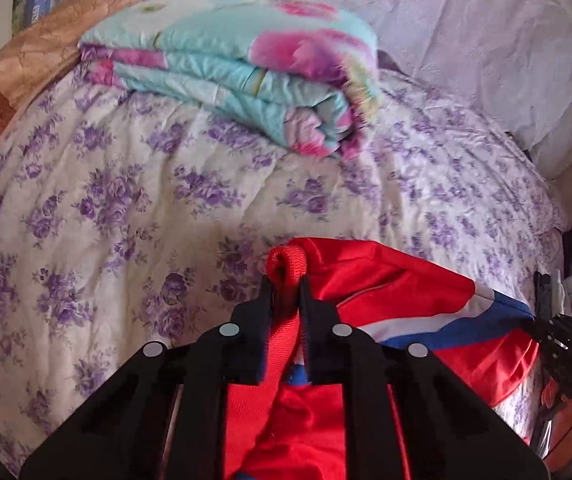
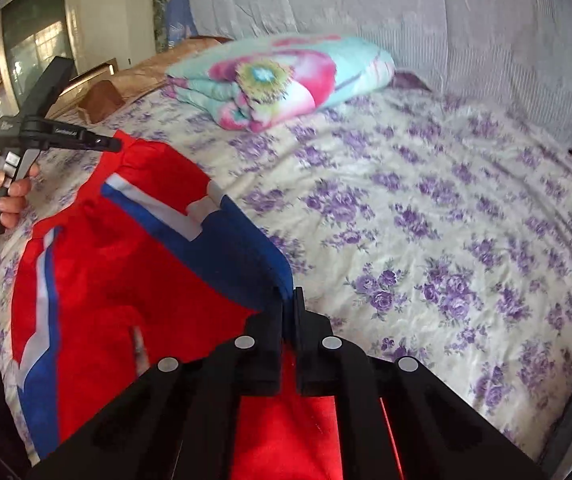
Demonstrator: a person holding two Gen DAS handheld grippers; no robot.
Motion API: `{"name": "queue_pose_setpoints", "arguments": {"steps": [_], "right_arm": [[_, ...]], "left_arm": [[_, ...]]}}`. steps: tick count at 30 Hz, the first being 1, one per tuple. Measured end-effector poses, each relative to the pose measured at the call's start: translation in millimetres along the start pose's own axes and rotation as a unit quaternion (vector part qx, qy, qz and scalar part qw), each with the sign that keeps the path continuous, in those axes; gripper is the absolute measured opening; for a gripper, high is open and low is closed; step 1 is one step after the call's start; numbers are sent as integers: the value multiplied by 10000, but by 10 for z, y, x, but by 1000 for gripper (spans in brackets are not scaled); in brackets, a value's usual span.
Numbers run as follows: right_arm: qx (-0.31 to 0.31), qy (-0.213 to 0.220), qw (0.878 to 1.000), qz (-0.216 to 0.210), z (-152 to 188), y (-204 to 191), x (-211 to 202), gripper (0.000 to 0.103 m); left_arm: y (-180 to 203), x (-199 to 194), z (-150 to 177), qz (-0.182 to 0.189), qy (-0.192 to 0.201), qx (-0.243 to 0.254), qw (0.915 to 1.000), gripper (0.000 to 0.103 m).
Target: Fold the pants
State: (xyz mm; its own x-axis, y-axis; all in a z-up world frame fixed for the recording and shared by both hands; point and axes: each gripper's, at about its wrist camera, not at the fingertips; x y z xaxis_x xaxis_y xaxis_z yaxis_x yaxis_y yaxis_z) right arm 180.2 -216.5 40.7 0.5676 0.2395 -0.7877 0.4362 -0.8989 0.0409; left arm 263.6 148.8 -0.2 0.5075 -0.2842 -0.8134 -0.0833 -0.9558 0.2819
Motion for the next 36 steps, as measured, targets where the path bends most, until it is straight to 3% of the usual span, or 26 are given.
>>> {"name": "queue_pose_setpoints", "arguments": {"steps": [8,13,18,21,25,28,31,32,33,35,36], "right_arm": [[-357,98,9993,104,97,-283,-261,5],[-491,341,9982,-77,292,-591,-606,5],[-870,545,9932,-552,893,-1212,-1072,5],[-700,355,9923,-963,1347,-1482,-1052,5],[-334,6,9936,-1076,1811,-1646,-708,5],[141,91,9922,-1236,1915,-1563,-608,5],[161,179,9925,-1199,1921,-1569,-627,5],[146,200,9928,-1173,1942,-1589,-621,5],[168,227,9928,-1161,1952,-1592,-621,5],[243,268,9923,-1184,1982,-1576,-614,5],[269,291,9921,-1192,1994,-1573,-614,5]], "left_arm": [[19,-90,119,55,-65,5,10000,12],[-60,-410,310,227,129,-139,9996,12],[-208,-958,867,394,352,-157,9985,12],[-423,-1106,1267,449,299,-376,9978,12],[-787,-940,1653,533,-136,-866,9947,11],[-952,-833,1785,801,-316,-1300,9878,11],[-854,-950,1793,971,-138,-1268,9871,20],[-822,-1004,1779,1022,-51,-1255,9868,29],[-806,-1051,1770,1060,31,-1284,9860,48],[-801,-1143,1755,1106,205,-1400,9837,67],[-795,-1194,1747,1192,285,-1468,9815,68]]}}
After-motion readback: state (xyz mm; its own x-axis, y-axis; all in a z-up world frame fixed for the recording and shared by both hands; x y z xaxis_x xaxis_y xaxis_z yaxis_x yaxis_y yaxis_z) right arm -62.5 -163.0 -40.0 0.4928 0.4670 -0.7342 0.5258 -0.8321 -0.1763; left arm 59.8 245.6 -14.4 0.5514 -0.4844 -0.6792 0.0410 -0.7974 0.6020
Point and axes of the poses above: each gripper's, at about its wrist camera, not at the fingertips, and x roughly the way its jaws point, y to its right, z to its underside, and after that the axes turned 1 degree about -z, right-handed
